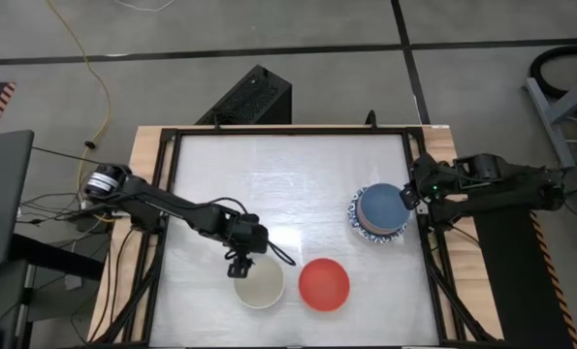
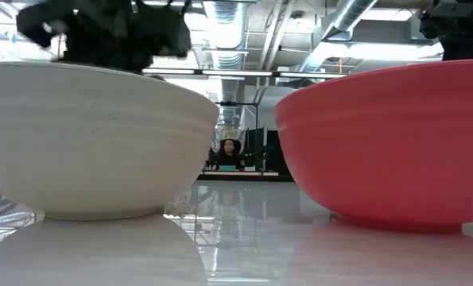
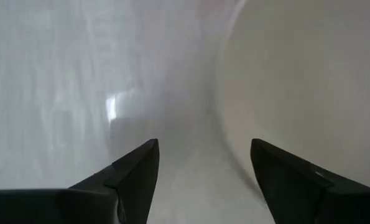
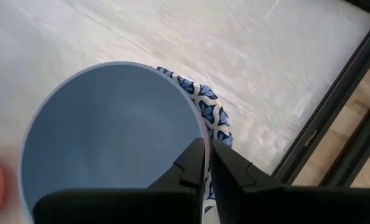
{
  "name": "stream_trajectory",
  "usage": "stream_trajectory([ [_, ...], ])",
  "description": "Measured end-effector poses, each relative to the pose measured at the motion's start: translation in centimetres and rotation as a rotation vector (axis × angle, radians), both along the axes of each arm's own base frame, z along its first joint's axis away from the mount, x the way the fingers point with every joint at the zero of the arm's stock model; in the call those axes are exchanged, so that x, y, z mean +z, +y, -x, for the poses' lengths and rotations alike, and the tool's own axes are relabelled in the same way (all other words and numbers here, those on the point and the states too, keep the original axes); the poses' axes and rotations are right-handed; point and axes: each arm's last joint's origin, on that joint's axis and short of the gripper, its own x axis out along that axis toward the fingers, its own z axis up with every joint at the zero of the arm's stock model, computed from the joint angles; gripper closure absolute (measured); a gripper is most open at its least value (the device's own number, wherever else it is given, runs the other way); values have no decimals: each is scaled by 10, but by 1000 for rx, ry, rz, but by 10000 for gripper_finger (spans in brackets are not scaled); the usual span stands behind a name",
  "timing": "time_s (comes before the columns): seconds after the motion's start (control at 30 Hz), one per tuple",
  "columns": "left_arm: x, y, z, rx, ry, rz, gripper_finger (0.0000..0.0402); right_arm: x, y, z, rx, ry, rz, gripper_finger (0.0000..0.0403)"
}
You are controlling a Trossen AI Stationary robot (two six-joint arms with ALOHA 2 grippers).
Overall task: Nest bowls inside each other
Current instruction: Stack the white bowl on top of the blue bowl
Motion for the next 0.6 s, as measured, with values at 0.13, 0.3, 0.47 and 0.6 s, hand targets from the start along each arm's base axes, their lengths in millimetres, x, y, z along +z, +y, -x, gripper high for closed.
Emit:
stream_trajectory([
  [0.13, -17, -1, -2, 1, 77, -21, 182, 0, 0, 0, 0, -1, 0, 354],
  [0.3, -18, 0, -4, 10, 65, -37, 250, 0, 0, 0, 0, -1, 0, 354],
  [0.47, -7, 1, -8, 15, 22, -56, 356, 0, 0, 0, -1, -3, 1, 354],
  [0.6, -1, 3, -11, 32, -4, -163, 393, 1, -1, -2, -17, -23, 32, 354],
])
